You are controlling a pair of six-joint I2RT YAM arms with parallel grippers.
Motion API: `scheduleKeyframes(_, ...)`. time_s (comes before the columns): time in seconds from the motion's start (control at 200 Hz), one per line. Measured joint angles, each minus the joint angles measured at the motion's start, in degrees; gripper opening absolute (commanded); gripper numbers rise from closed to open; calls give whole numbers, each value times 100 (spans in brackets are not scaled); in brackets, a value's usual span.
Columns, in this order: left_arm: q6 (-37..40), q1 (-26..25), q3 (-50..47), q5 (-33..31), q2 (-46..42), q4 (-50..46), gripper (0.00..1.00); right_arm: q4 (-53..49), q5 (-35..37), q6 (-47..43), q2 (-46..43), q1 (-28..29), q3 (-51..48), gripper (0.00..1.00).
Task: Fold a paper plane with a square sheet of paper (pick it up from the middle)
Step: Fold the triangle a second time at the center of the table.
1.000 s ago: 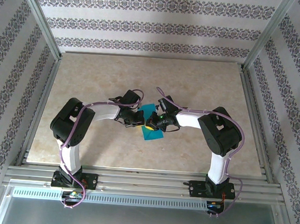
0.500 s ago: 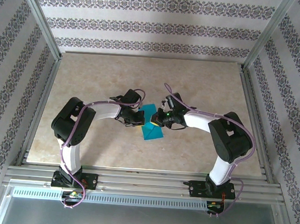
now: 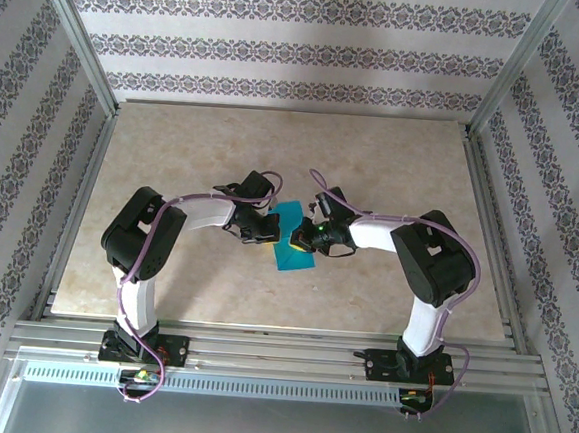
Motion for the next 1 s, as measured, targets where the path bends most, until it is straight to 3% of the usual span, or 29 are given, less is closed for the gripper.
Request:
scheduleKeyframes(0.29, 236, -2, 363, -24, 144, -413, 0, 332, -20, 205, -48, 2, -199, 3)
scheduleKeyframes(0.44, 240, -9, 533, -13, 153, -450, 5, 544, 179, 588, -138, 28, -348, 3)
scheduleKeyframes(0.754, -595, -90, -496, 177, -852, 201, 8, 1078, 789, 1436, -319, 166, -682, 3)
scheduleKeyframes(0.999, -1027, -444, -664, 313, -778, 354, 6, 1307, 1106, 1659, -319, 166, -730, 3)
